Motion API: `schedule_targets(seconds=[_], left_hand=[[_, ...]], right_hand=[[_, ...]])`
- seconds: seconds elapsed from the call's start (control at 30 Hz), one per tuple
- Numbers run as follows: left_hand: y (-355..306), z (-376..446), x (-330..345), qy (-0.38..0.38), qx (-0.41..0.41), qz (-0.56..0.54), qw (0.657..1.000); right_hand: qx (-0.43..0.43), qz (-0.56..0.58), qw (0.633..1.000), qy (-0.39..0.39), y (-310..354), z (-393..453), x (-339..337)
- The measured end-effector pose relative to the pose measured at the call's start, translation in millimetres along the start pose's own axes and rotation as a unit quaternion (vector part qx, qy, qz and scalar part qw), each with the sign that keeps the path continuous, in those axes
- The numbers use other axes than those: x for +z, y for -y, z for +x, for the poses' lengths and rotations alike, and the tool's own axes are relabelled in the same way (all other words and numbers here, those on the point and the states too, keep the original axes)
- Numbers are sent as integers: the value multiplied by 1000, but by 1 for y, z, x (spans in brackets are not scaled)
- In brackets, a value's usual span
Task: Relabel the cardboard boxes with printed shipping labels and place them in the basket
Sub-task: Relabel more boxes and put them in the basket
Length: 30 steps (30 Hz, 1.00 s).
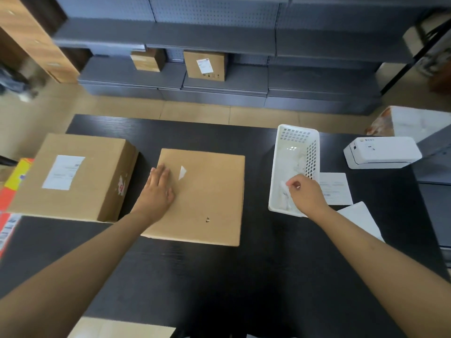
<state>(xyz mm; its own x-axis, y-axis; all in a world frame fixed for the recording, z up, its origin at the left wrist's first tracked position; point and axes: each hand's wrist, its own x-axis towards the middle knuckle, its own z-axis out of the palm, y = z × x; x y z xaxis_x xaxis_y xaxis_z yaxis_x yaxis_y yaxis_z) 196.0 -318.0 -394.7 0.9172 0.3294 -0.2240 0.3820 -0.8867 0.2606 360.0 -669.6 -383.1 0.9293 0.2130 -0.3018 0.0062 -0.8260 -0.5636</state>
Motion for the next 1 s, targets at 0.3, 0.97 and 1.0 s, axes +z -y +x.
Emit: schedule_targets(seconds=[0.3, 0.97, 1.0], left_hand=[[-5, 3, -19, 28, 9, 56, 998], [-142, 23, -75, 26, 104, 149, 983], [-152, 21, -73, 26, 110, 148, 982]], right_hand=[[-28, -131, 988, -74, 31, -16, 3], [-105, -201, 972, -64, 70, -62, -30], [-102, -200, 972, -65, 63, -63, -36]])
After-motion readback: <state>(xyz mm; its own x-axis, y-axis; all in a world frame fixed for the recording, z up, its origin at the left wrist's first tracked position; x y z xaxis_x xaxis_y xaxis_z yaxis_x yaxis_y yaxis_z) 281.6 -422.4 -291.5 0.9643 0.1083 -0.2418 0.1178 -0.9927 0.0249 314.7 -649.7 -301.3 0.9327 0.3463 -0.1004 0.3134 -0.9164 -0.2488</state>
